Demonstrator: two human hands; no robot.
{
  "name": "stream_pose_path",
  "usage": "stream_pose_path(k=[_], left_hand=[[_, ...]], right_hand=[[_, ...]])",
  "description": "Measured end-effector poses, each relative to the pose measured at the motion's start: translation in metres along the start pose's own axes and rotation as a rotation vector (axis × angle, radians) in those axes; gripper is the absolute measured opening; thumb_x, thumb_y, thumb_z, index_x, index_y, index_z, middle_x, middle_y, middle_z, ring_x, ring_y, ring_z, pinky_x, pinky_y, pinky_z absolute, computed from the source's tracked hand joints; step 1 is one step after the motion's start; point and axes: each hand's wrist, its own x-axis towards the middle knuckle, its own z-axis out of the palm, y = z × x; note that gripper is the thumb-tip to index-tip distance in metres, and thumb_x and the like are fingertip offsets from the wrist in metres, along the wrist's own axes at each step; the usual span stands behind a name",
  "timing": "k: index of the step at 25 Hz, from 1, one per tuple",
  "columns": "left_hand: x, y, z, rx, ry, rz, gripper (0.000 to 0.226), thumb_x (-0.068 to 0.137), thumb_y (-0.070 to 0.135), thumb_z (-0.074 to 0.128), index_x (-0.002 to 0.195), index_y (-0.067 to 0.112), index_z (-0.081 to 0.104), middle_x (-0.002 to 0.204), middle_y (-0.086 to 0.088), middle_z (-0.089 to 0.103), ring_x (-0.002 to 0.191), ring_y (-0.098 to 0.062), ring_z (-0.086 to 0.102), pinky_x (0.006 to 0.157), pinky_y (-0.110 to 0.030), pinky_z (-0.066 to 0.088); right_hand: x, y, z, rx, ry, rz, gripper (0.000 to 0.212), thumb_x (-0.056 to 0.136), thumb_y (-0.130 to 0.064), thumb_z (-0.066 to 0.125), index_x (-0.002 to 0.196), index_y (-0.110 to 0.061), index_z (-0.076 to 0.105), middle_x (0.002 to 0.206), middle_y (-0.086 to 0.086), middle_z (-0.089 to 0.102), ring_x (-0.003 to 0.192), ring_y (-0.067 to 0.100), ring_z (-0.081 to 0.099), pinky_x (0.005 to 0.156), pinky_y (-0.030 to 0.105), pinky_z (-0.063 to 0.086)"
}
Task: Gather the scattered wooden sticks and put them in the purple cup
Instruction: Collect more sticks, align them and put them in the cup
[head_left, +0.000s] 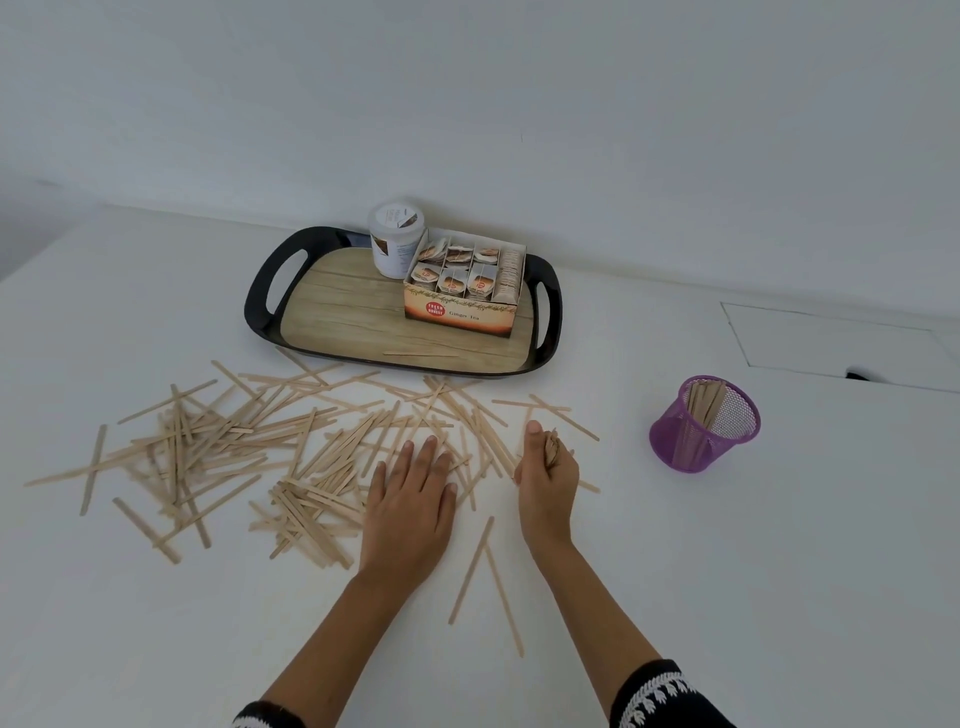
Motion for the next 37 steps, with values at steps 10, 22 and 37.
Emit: stream_pose_path(k=[10, 22, 37], left_hand=[[0.0, 0.001, -0.002, -0.008, -0.005, -0.011, 0.065, 0.094, 0.047, 0.002, 0.148, 0.025, 0.03, 0.159, 0.005, 0.02, 0.147, -0.016, 0.006, 0.115, -0.037, -0.004], [0.0, -0.002, 0.001, 0.001, 0.008, -0.002, 0.065, 0.094, 0.046, 0.002, 0.148, 0.023, 0.03, 0.157, 0.004, 0.024, 0.147, -0.015, 0.011, 0.115, -0.036, -0.004], [0.001, 0.082, -0.067, -1.266, -0.622, -0.053, 0.043, 0.097, 0.055, 0.041, 0.094, 0.018, 0.065, 0.08, -0.003, 0.062, 0.062, -0.013, 0.055, 0.05, -0.02, 0.043]], right_hand=[[-0.007, 0.005, -0.003, -0.032, -0.054, -0.051, 0.055, 0.094, -0.027, 0.056, 0.057, 0.005, 0.031, 0.051, 0.027, 0.034, 0.047, 0.029, 0.032, 0.05, 0.019, 0.038], [-0.009, -0.003, -0.015, 0.081, -0.157, 0.235, 0.051, 0.092, -0.033, 0.058, 0.055, -0.014, 0.029, 0.047, 0.001, 0.025, 0.041, 0.01, 0.024, 0.043, 0.024, 0.023], [0.009, -0.039, -0.066, 0.545, -0.664, 0.552, 0.051, 0.092, -0.057, 0.039, 0.09, -0.015, 0.067, 0.125, 0.012, 0.062, 0.086, 0.034, 0.058, 0.062, 0.037, 0.047]])
